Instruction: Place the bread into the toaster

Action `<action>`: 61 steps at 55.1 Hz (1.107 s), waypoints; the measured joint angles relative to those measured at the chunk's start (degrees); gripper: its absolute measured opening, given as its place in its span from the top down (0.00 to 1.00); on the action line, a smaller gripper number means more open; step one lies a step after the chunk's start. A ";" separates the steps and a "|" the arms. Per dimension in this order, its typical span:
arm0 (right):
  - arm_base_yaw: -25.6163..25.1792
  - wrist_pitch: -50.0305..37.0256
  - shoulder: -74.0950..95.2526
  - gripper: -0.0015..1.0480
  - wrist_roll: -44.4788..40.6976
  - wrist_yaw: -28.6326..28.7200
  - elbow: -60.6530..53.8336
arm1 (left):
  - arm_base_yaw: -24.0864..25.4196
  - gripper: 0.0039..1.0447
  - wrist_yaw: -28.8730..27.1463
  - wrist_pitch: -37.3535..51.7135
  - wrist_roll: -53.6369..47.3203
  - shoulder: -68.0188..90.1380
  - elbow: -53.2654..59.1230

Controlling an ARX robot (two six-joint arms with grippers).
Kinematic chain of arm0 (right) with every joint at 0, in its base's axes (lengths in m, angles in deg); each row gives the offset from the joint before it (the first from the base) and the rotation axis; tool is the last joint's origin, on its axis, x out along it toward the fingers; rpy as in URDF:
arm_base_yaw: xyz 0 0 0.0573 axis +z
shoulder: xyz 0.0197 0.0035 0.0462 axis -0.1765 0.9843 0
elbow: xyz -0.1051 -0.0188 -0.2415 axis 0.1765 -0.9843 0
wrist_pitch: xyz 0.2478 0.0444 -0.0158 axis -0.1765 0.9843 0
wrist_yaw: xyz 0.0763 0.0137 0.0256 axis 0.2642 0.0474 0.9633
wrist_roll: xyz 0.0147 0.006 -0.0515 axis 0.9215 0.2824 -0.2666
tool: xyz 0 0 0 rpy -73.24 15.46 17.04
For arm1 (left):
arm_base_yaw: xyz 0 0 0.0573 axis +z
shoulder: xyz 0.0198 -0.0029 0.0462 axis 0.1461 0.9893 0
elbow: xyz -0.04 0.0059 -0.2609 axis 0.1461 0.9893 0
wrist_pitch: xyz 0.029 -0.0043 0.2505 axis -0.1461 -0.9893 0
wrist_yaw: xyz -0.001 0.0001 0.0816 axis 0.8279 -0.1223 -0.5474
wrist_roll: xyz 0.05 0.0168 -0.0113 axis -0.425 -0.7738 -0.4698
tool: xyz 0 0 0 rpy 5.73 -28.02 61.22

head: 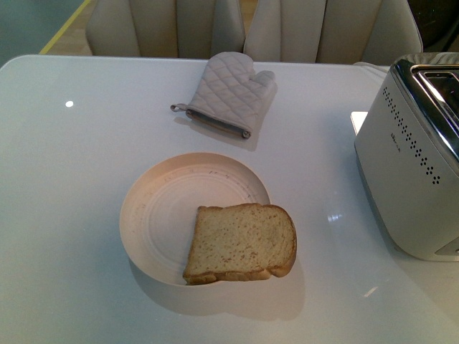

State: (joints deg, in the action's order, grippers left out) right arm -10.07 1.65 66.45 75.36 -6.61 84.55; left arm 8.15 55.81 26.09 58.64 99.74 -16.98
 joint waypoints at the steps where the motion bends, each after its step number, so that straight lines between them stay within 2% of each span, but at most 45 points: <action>1: 0.00 0.00 0.00 0.09 0.00 0.00 0.00 | 0.00 0.84 0.00 -0.17 -0.07 -0.37 0.20; 6: 0.00 0.00 0.00 0.09 0.00 0.00 0.00 | 0.00 0.98 0.02 -0.94 -0.13 -1.79 1.14; 28: 0.00 0.00 0.00 0.09 0.00 -0.02 0.00 | 0.02 0.97 0.00 -3.28 -0.57 -8.33 4.63; 35: 0.00 0.02 0.00 0.09 0.00 -0.02 0.00 | 0.04 0.97 0.02 -12.59 -0.61 -16.55 4.61; 61: 0.00 0.04 -0.02 0.09 0.00 0.00 0.00 | 0.04 0.97 0.00 -13.27 -0.63 -18.18 4.61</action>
State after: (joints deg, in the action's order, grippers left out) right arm -10.07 1.69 66.43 75.36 -6.61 84.55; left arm 8.19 55.81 12.83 58.00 81.55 -12.37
